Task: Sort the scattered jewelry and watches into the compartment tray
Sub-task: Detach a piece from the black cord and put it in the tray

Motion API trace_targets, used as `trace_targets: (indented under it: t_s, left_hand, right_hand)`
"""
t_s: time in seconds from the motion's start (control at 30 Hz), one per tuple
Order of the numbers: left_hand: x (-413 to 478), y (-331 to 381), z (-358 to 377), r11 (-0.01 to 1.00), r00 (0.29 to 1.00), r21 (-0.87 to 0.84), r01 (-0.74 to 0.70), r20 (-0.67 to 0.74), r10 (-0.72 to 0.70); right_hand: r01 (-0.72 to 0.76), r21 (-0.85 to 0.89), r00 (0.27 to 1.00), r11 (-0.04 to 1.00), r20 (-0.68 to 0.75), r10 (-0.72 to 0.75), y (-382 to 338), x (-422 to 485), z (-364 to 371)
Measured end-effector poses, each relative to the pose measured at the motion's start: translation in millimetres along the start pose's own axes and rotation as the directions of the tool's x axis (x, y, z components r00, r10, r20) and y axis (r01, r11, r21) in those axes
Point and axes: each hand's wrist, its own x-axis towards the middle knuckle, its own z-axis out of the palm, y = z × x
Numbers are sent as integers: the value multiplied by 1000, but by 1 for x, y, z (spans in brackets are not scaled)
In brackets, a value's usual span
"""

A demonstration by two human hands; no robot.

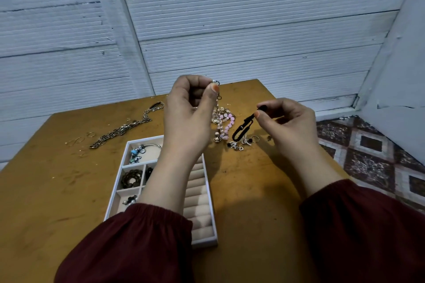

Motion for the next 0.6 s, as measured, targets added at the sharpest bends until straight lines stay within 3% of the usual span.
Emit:
trace_targets:
  t_s: [0.47,0.6]
  left_hand:
    - [-30,28,-86,997,989,-66,36,-139,-45]
    - [-44,29,-111,997,981,-63,45,-185,-56]
  right_hand:
    - [-43,281,999,959,40,33,-35,-48,49]
    - [14,282,999,959,23,-21,-42,-68,68]
